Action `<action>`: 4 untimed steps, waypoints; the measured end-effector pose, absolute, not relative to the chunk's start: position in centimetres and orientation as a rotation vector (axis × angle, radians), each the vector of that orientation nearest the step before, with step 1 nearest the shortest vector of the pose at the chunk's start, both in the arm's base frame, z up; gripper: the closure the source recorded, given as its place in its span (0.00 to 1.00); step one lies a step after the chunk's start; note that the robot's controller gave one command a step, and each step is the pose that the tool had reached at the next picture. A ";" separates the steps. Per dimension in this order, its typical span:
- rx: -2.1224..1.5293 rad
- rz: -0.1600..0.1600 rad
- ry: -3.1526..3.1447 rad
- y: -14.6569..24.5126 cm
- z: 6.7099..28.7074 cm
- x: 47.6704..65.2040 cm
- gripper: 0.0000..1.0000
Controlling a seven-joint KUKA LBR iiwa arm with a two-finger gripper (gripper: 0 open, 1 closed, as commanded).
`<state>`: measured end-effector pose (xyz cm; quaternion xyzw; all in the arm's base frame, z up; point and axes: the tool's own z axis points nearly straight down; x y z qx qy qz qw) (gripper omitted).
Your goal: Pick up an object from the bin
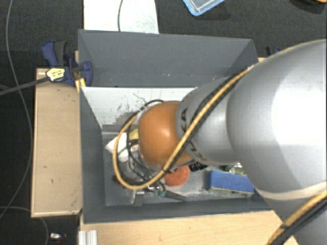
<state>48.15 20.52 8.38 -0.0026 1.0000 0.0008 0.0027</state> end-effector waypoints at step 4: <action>0.827 0.011 3.027 21.4 7.0 48.0 1.00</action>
Offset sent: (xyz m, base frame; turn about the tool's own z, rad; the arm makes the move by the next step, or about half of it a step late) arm 0.0198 0.0059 -0.0138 0.3513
